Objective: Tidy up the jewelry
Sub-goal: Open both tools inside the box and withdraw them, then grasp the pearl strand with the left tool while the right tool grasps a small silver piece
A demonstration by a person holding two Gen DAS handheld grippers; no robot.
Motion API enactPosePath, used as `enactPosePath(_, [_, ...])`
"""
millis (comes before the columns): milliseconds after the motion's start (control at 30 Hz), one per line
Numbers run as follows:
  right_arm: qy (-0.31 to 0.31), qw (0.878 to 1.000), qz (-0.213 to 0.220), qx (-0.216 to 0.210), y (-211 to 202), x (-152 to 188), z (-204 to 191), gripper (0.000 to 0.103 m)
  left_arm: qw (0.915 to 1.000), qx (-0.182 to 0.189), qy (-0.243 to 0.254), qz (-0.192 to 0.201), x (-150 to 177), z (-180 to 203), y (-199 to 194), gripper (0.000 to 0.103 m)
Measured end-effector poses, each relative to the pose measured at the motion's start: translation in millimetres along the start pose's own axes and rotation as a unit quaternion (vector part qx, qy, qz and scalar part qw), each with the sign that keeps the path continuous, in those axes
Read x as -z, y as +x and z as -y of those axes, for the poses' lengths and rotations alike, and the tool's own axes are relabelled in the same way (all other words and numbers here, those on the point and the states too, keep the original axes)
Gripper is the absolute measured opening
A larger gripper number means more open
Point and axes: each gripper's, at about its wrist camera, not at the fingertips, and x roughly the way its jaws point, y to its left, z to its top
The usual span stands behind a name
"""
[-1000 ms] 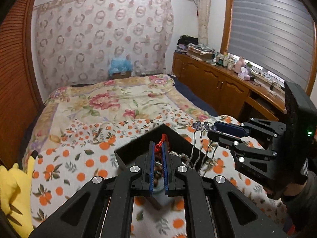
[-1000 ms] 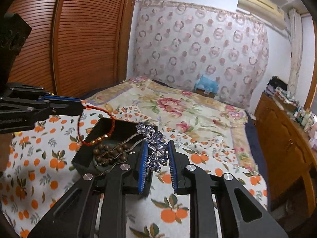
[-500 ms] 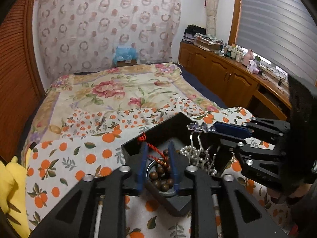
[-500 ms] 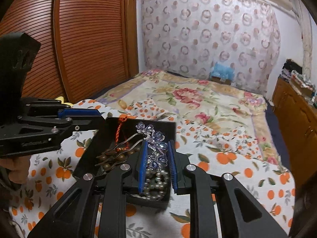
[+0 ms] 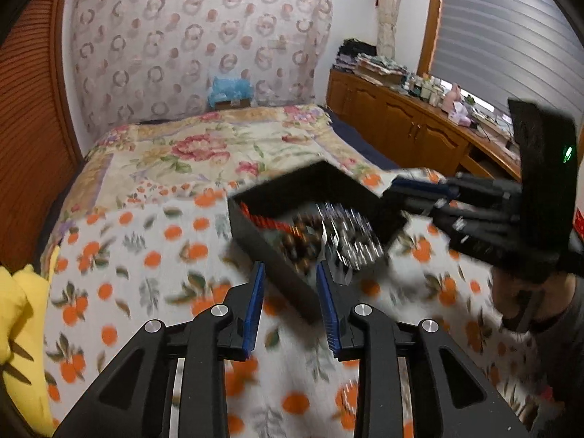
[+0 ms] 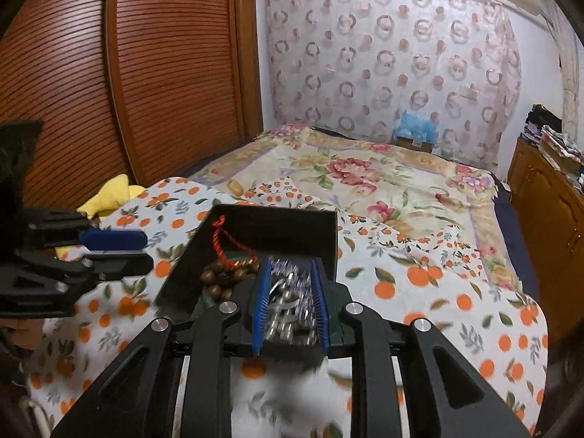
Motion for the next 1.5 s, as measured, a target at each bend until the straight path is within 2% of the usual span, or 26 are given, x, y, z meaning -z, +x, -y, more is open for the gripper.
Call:
enactPosePath(100, [0.003, 1.000, -0.014, -0.015, -21, 19, -3, 0.025, 0.9997, 0.011, 0.001, -0.020, 24, 5, -1, 0.027])
enactPosePath(267, [-0.007, 0.999, -0.047, -0.014, -40, 59, -15, 0.025, 0.9984, 0.029, 0.002, -0.049, 56, 12, 4, 0.027])
enactPosePath(400, [-0.008, 0.997, -0.074, -0.013, -49, 86, -18, 0.025, 0.9973, 0.041, 0.009, -0.061, 69, 24, 5, 0.027])
enactPosePath(567, [0.002, 0.995, -0.093, -0.020, -54, 104, -18, 0.025, 0.9967, 0.052, 0.016, -0.060, 75, 34, -1, 0.027])
enactPosePath(700, [0.014, 0.994, -0.104, -0.037, -53, 111, -21, 0.025, 0.9967, 0.050, 0.028, -0.057, 75, 42, -3, 0.027])
enactPosePath(900, [0.025, 0.992, -0.120, -0.036, -46, 118, -18, 0.025, 0.9961, 0.050, 0.037, -0.063, 76, 49, -2, 0.027])
enactPosePath(933, [0.030, 0.992, -0.120, -0.037, -45, 119, -17, 0.022, 0.9959, 0.050, 0.039, -0.064, 77, 51, -1, 0.027])
enactPosePath(967, [0.032, 0.992, -0.118, -0.037, -46, 119, -16, 0.014, 0.9957, 0.051, 0.040, -0.066, 78, 52, -1, 0.027])
enactPosePath(1133, [0.037, 0.993, -0.106, -0.031, -52, 118, -10, 0.009, 0.9945, 0.056, 0.053, -0.072, 82, 60, 0, 0.027])
enactPosePath(1167, [0.037, 0.993, -0.104, -0.030, -53, 118, -8, 0.004, 0.9941, 0.056, 0.056, -0.073, 82, 63, 0, 0.027])
enactPosePath(1500, [0.041, 0.995, -0.088, -0.024, -60, 118, -4, 0.004, 0.9922, 0.052, 0.075, -0.084, 88, 75, 8, 0.027])
